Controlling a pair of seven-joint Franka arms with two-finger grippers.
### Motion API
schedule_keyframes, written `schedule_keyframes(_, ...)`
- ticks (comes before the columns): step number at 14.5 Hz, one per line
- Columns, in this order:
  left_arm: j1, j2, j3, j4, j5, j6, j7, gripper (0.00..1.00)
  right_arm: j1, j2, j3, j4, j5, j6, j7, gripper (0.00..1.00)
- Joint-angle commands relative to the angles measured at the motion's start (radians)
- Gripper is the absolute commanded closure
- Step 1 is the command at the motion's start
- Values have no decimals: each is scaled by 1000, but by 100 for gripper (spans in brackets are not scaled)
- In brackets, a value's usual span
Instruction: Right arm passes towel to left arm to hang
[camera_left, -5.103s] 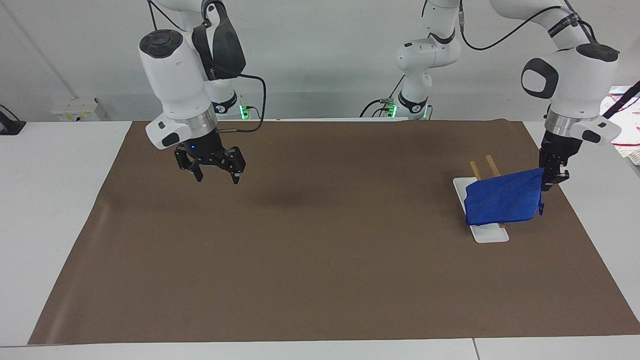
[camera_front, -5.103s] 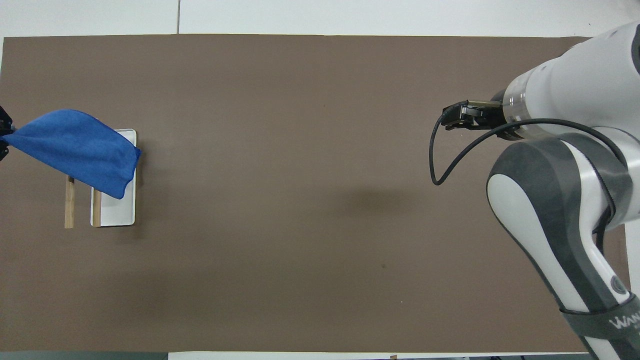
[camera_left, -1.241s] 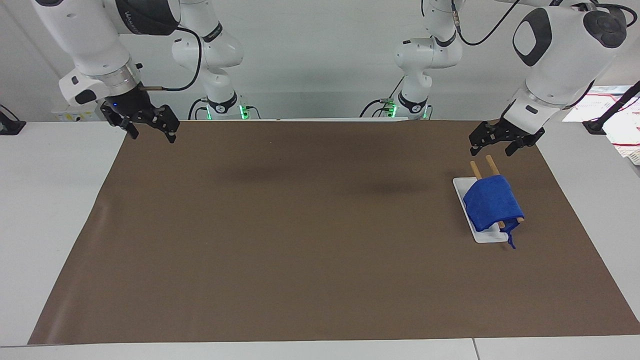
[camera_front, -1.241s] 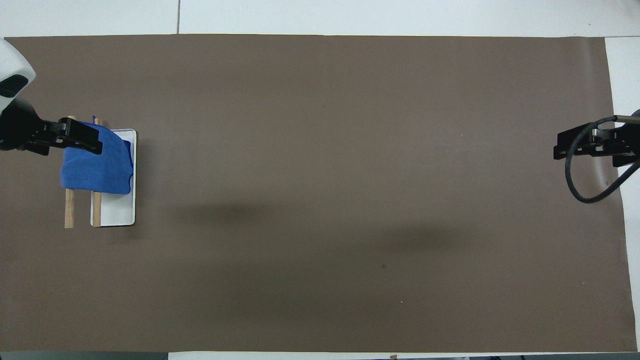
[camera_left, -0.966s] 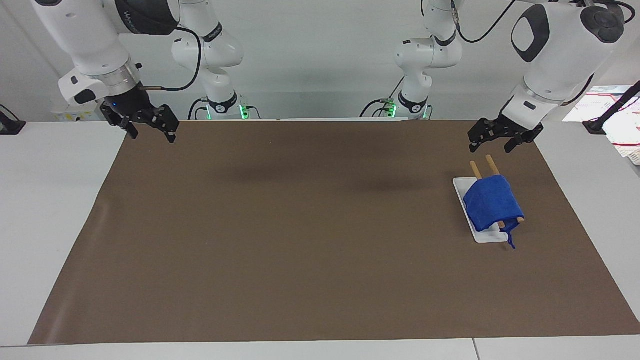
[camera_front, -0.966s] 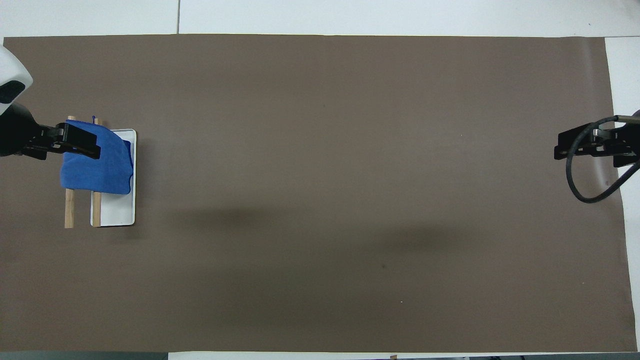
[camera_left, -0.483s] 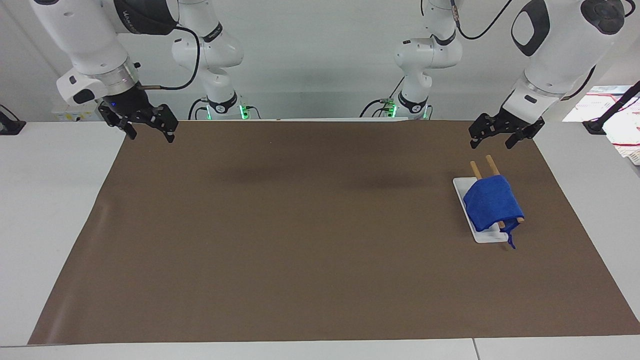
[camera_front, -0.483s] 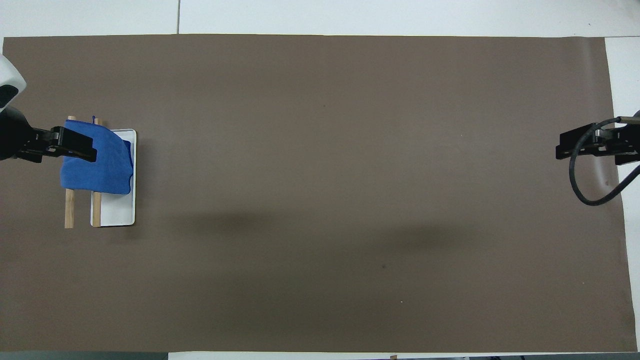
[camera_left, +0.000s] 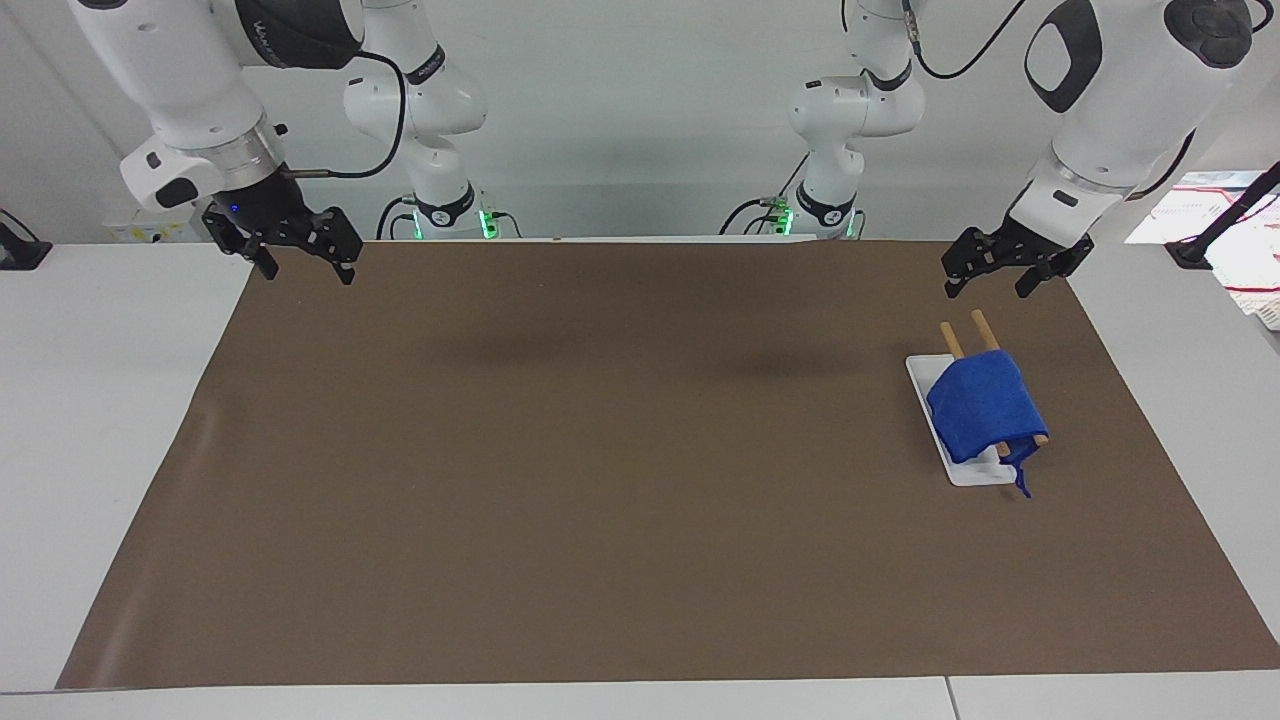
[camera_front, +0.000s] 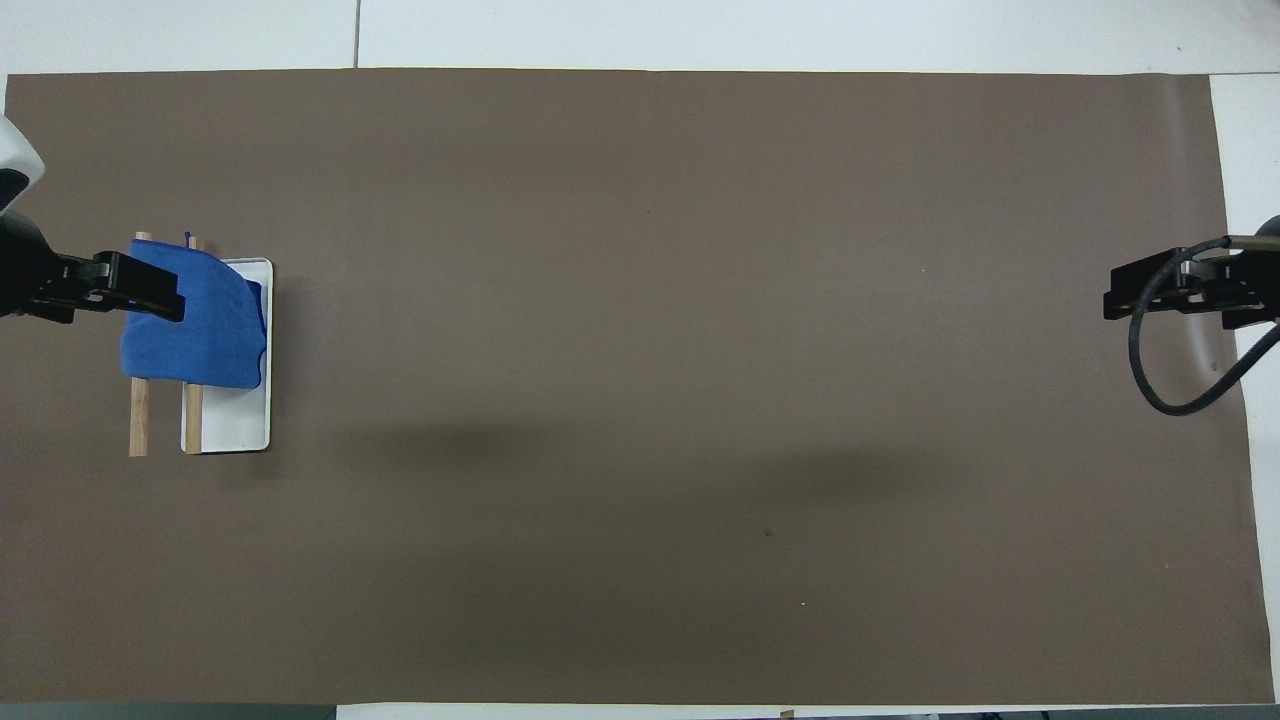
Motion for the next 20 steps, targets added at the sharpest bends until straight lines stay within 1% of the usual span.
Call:
schedule_keyframes(1,-3,-22,2,-26,24,26,14,0,-2,-14,-2,-8,4,4,-23,0)
schedule_keyframes(8,-9,-27,1,-33,22,17,7,0,-2,-16,-2,-11,-15,3,-32,0)
schedule_keyframes(20,0,-27,2,-33,22,16,6,0,-5,-13,-2,-4,-14,1,-37,0)
